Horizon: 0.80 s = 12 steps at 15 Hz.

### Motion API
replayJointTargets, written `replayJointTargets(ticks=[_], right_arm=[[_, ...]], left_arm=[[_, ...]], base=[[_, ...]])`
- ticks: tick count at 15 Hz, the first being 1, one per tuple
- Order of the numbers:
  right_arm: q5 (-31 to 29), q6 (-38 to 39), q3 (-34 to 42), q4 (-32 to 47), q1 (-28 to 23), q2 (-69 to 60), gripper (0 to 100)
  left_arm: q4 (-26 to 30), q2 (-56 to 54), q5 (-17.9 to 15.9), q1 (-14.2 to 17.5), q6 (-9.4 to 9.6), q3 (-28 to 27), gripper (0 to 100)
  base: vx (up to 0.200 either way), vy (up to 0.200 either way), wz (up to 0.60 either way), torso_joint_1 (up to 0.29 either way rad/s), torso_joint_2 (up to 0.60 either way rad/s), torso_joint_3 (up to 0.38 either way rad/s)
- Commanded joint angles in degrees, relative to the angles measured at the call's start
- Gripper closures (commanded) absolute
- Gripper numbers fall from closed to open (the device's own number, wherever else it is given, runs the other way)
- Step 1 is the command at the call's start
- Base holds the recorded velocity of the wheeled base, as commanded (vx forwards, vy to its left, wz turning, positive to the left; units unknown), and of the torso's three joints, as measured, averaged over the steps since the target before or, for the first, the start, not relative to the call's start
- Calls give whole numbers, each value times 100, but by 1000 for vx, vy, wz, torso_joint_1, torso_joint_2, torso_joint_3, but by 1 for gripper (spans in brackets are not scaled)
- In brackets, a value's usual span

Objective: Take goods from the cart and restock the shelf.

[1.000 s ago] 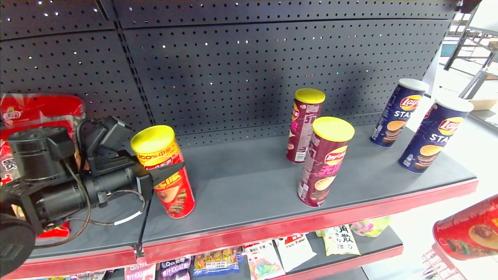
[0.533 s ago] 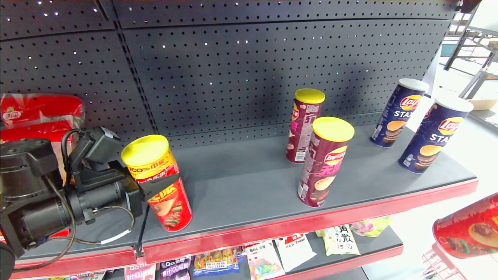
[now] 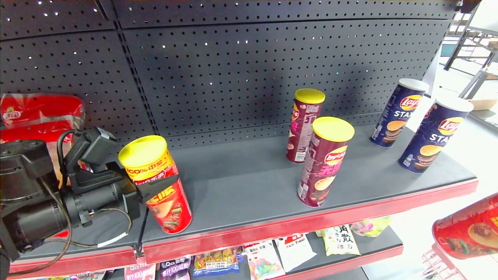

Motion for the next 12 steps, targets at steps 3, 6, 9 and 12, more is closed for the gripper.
replayJointTargets(ticks=[3, 6, 9, 12], right_arm=[[9, -3, 2, 1, 1, 27, 100], [9, -3, 2, 1, 1, 45, 100], [9, -3, 2, 1, 1, 45, 100], [9, -3, 2, 1, 1, 45, 100]], left_arm=[[-7, -60, 39, -5, 11, 169, 100], [2, -139, 4, -5, 2, 213, 100], [2, -165, -14, -13, 2, 239, 100], [2, -191, -14, -57, 2, 336, 100]], base=[[0, 0, 0, 0, 0, 0], [0, 0, 0, 0, 0, 0], [0, 0, 0, 0, 0, 0], [0, 0, 0, 0, 0, 0]])
